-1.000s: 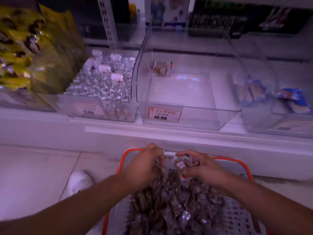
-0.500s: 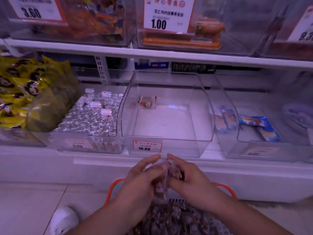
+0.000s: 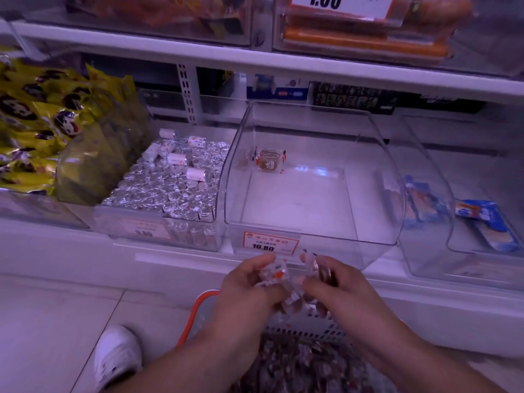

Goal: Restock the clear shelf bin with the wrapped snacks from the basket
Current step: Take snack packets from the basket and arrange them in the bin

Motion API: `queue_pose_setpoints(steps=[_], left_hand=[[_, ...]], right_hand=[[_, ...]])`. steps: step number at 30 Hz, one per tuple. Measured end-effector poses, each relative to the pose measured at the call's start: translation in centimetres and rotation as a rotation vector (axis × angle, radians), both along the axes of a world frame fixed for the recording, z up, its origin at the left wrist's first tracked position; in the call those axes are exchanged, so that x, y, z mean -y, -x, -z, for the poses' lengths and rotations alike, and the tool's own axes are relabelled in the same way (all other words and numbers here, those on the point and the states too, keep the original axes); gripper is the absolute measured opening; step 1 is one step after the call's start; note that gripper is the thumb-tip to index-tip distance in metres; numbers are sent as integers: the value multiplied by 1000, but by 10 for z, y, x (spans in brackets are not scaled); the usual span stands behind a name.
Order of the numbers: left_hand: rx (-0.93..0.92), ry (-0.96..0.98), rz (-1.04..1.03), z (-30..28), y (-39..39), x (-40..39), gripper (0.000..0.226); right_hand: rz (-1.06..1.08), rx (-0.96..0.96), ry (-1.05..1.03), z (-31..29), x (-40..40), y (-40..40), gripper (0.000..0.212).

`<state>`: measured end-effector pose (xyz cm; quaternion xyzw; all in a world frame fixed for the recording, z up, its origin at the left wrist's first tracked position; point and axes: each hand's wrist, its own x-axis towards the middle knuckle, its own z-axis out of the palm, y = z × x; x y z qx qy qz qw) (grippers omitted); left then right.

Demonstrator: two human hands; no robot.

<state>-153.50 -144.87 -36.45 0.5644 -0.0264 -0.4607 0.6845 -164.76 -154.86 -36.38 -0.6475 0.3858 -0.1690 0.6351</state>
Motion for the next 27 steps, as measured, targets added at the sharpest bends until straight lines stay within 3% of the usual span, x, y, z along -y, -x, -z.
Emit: queue_pose_setpoints(steps=[3,5,7,9,12,15,18,21,27], left_hand=[[13,-37,-63,6,-2,-2,44],[-10,-48,-79,6,2,-2,40],[-71,-25,-108,3,6,0,31],[-110,0,-172,1,6,4,20],[-86,33,-148,-1,10,4,21],[60,70,-109,-3,20,-1,13],[335,36,-122,-7,25,-5,26],[607,5,-78,-17,28,-12,29],[837,46,17,-44,7,-16,45]], right_hand=[[-145,-22,100,-13,-6,0,9],[-228,-9,111,-16,-18,-4,15],[-233,-42,198,-12,-25,-3,36],[-226,-92,321,-9,-26,-1,37],[-173,-71,401,-12,-25,5,42],[-112,-62,438,-12,-31,5,42],[-97,4,286,-12,-43,1,47],[-90,40,349,-21,-52,-1,51],[-135,138,315,-71,-22,-16,49]])
